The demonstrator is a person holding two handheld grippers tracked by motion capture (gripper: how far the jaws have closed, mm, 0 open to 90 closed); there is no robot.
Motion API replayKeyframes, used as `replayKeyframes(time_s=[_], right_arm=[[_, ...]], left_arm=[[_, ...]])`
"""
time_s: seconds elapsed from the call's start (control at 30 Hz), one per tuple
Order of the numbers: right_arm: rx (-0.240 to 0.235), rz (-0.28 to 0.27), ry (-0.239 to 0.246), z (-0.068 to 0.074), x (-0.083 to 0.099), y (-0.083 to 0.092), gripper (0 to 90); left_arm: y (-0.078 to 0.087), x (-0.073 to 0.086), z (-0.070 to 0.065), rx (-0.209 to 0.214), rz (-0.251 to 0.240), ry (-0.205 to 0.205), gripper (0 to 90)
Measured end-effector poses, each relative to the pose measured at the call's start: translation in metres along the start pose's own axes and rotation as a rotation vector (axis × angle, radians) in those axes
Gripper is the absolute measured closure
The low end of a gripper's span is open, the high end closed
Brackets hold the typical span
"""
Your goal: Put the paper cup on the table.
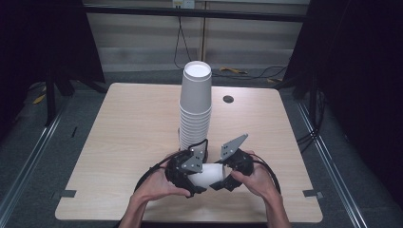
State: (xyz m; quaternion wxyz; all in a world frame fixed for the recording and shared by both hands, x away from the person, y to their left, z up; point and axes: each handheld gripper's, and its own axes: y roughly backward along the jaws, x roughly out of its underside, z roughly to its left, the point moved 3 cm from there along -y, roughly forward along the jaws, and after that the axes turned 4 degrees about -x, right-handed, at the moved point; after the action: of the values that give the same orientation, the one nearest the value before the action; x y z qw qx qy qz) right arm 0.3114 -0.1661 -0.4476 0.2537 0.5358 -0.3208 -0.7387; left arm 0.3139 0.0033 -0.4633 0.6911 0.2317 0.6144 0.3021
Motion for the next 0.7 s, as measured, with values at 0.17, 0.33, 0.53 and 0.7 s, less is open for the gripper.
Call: replayKeyframes(time_s=[0.17,0.33,0.53,0.7], right_arm=[[0.005,-0.006,0.007,0.001,-0.002,0.001,23.6],[0.002,-0.014,0.006,0.000,-0.003,0.003,23.5],[0.007,-0.028,0.012,0.000,-0.005,0.006,23.6],[0.012,-0.035,0.002,0.002,-0.002,0.007,23.6]], left_arm=[[0.004,0.000,0.000,-0.005,-0.029,-0.006,13.7],[0.007,0.001,0.002,-0.005,-0.077,-0.017,14.1],[0.014,0.001,0.005,0.016,-0.168,0.007,14.9],[0.023,0.001,0.009,0.015,-0.269,0.043,15.4]])
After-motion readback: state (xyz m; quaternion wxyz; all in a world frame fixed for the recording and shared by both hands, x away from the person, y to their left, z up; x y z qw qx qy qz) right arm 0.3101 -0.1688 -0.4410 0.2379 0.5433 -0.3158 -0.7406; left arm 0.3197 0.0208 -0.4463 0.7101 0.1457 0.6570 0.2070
